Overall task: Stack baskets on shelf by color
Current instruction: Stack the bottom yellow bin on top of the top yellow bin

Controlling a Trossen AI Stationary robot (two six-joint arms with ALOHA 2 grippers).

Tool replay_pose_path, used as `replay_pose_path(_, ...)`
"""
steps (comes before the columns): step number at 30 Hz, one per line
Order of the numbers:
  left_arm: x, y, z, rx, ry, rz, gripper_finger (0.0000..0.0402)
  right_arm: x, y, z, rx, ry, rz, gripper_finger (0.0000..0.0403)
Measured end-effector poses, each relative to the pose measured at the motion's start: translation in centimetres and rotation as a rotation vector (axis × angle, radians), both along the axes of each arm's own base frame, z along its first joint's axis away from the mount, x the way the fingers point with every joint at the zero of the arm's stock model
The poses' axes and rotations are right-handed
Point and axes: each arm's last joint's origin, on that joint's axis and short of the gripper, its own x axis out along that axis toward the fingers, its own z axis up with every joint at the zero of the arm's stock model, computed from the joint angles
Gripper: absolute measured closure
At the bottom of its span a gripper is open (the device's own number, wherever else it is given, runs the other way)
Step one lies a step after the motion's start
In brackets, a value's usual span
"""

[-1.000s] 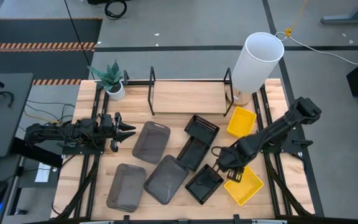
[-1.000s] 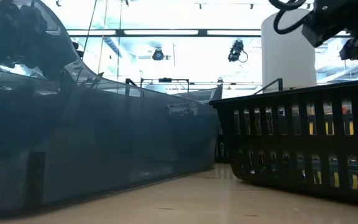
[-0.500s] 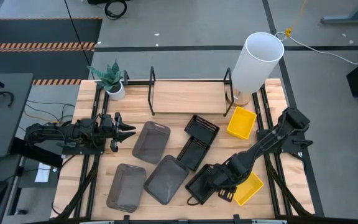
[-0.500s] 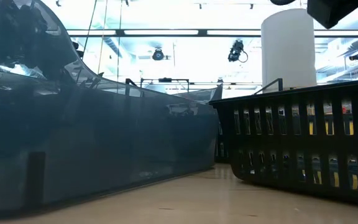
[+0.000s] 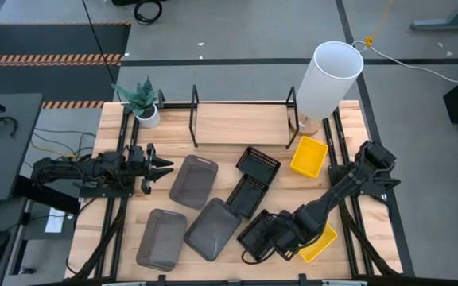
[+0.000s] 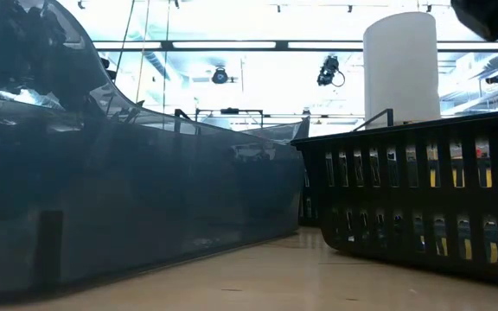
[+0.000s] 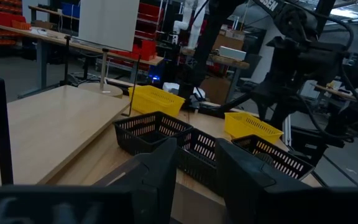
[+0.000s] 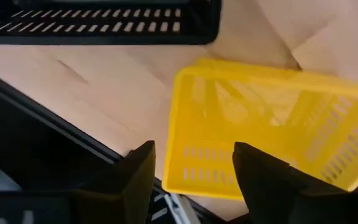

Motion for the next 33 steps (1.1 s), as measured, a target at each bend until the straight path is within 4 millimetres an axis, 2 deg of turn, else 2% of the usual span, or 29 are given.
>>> replay_pose_path(11, 0.0, 0.0, 0.0, 0.000, 0.000, 0.000, 0.0285, -1.4, 1.6, 0.0, -0.072, 0.006, -0.172, 0.0181)
replay_pose_path(22, 0.0, 0.0, 0.0, 0.000, 0.000, 0.000, 0.0285, -1.9, 2.7, -0.1, -0.120, -0.098, -0.155, 0.0181)
replay_pose_path(33, 0.0, 0.0, 0.0, 0.000, 0.000, 0.000, 0.0285, -1.2, 3.4, -3.0, -0.181, -0.068, -0.070, 0.0182)
